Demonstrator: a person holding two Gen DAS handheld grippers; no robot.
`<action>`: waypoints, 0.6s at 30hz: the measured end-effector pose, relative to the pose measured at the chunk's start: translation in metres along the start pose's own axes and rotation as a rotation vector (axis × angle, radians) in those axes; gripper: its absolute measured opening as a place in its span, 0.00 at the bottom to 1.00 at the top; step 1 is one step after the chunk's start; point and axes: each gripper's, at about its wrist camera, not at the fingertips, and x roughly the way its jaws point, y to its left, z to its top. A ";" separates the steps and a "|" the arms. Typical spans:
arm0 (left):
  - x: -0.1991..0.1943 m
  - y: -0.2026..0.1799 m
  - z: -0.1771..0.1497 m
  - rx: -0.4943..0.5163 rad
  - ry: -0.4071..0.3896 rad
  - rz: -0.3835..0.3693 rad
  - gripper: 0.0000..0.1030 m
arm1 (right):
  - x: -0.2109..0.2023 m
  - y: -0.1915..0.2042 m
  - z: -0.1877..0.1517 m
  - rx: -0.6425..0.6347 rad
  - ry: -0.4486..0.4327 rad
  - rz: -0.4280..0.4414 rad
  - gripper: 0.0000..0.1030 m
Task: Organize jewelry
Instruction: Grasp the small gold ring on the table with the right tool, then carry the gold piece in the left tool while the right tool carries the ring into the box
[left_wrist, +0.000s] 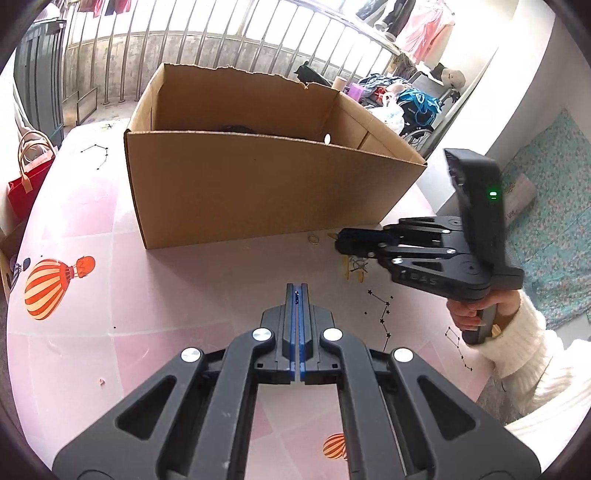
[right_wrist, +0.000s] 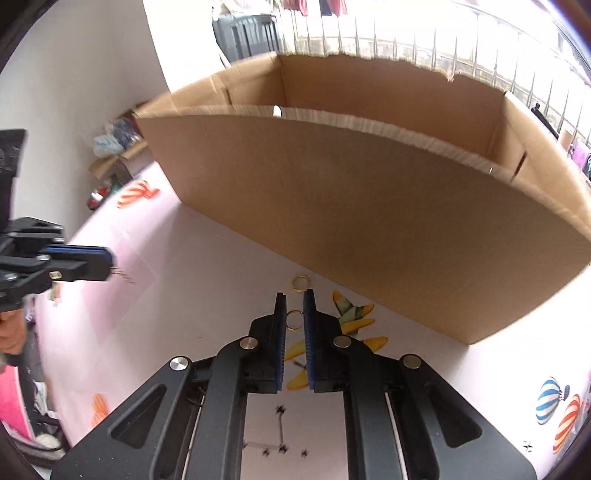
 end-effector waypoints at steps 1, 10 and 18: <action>-0.001 -0.002 0.002 0.002 -0.004 -0.005 0.00 | -0.008 -0.001 0.001 0.003 -0.009 0.015 0.09; -0.024 -0.035 0.106 0.106 -0.102 -0.134 0.00 | -0.105 -0.025 0.062 0.029 -0.226 -0.021 0.09; 0.132 -0.048 0.206 0.163 0.323 -0.021 0.00 | -0.055 -0.084 0.129 0.086 -0.084 -0.104 0.09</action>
